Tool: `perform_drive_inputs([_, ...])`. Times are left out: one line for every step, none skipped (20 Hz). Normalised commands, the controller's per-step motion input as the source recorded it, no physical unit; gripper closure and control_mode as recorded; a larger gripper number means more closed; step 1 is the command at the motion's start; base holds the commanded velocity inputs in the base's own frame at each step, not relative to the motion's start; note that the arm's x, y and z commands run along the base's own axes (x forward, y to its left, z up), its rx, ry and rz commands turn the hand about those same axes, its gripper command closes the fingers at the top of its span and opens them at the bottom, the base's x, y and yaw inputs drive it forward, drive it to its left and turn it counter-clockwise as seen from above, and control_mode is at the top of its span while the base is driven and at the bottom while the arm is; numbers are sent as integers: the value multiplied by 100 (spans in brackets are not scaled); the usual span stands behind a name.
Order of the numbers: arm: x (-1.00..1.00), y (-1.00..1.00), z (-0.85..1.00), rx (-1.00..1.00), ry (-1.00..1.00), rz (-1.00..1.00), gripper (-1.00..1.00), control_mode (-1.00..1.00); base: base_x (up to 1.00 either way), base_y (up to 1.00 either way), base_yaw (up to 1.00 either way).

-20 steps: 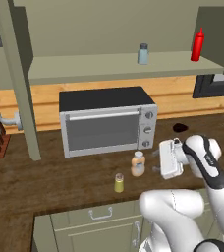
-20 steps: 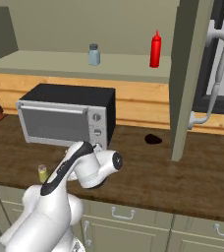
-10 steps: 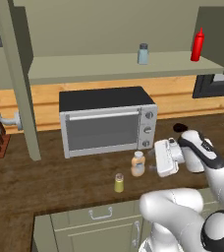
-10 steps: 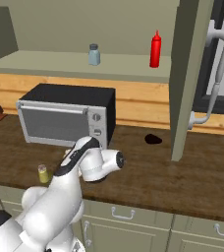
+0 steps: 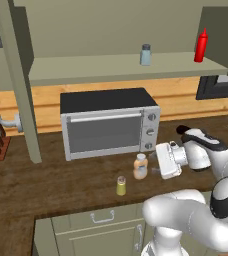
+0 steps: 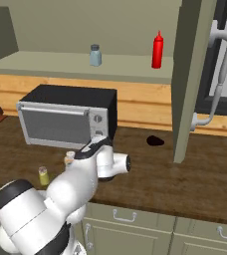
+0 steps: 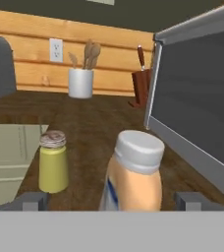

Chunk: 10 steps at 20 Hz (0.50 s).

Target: Put the shaker and condiment bottle from the counter next to their counterparts in the cabinet.

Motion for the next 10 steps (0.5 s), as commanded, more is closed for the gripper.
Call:
perform_drive_inputs([21, 0, -21, 7, 2, 4, -100, -100, 0, 0, 0])
perform_drive_inputs([20, 0, -23, 7, 4, 4, -100, -100, 0, 0, 0])
perform_drive_inputs([21, 0, -23, 7, 6, 3, -100, -100, 0, 0, 0])
perform_drive_inputs([19, 0, -19, 8, 6, 3, -100, -100, 0, 0, 0])
perform_drive_inputs([17, 0, -15, 7, 5, 2, -100, -100, 0, 0, 0])
perform_drive_inputs([19, 0, -10, 7, 7, 2, -100, -100, 0, 0, 0])
perform_drive_inputs([14, 0, -7, 5, 7, 1, -100, -100, 0, 0, 0])
perform_drive_inputs([16, 0, -7, 6, 9, 1, -100, -100, 0, 0, 0])
perform_drive_inputs([18, 0, -8, 5, 9, 0, -100, -100, 0, 0, 0])
perform_drive_inputs([22, 0, -9, 5, 10, 0, -100, -100, 0, 0, 0])
